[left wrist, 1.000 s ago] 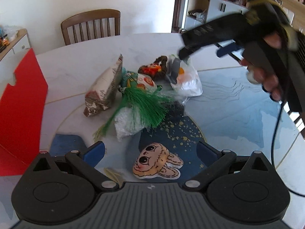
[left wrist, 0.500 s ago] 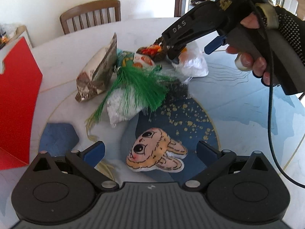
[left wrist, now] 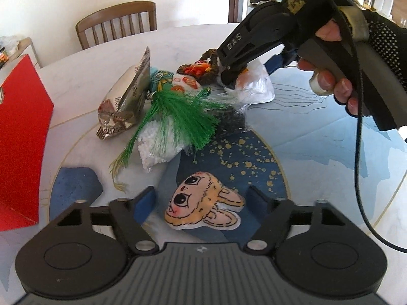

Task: Organize objects
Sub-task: 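Grasp the white plastic bag with right gripper while left gripper grasps bunny-face cushion, then carry the plastic bag and bunny-face cushion with both grippers into the box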

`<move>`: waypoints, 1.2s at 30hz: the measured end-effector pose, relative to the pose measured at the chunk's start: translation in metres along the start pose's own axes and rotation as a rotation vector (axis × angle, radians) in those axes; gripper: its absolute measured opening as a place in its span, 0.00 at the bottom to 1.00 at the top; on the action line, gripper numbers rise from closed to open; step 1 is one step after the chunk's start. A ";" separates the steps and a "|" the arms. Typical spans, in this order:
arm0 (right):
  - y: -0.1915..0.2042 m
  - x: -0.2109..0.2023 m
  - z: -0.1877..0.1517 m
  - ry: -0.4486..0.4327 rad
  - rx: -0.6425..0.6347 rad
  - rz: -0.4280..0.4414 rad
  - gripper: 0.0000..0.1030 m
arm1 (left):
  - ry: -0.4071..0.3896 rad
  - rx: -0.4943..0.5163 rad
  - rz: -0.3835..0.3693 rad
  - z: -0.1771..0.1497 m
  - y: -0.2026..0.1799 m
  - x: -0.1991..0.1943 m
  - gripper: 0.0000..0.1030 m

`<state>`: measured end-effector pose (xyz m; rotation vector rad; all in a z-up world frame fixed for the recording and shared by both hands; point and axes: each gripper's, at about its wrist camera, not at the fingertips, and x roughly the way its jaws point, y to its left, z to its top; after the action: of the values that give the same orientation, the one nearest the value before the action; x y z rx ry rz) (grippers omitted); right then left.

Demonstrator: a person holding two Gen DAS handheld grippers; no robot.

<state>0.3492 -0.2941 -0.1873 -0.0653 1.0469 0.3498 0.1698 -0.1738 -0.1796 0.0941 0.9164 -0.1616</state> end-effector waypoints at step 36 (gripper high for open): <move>0.047 -0.138 -0.035 -0.115 -0.060 0.077 0.34 | -0.148 -0.057 -0.044 0.027 0.054 -0.109 0.52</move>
<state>0.2425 -0.2924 -0.0812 -0.0583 0.9270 0.4501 0.1358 -0.1145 -0.0760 0.0086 0.7748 -0.1804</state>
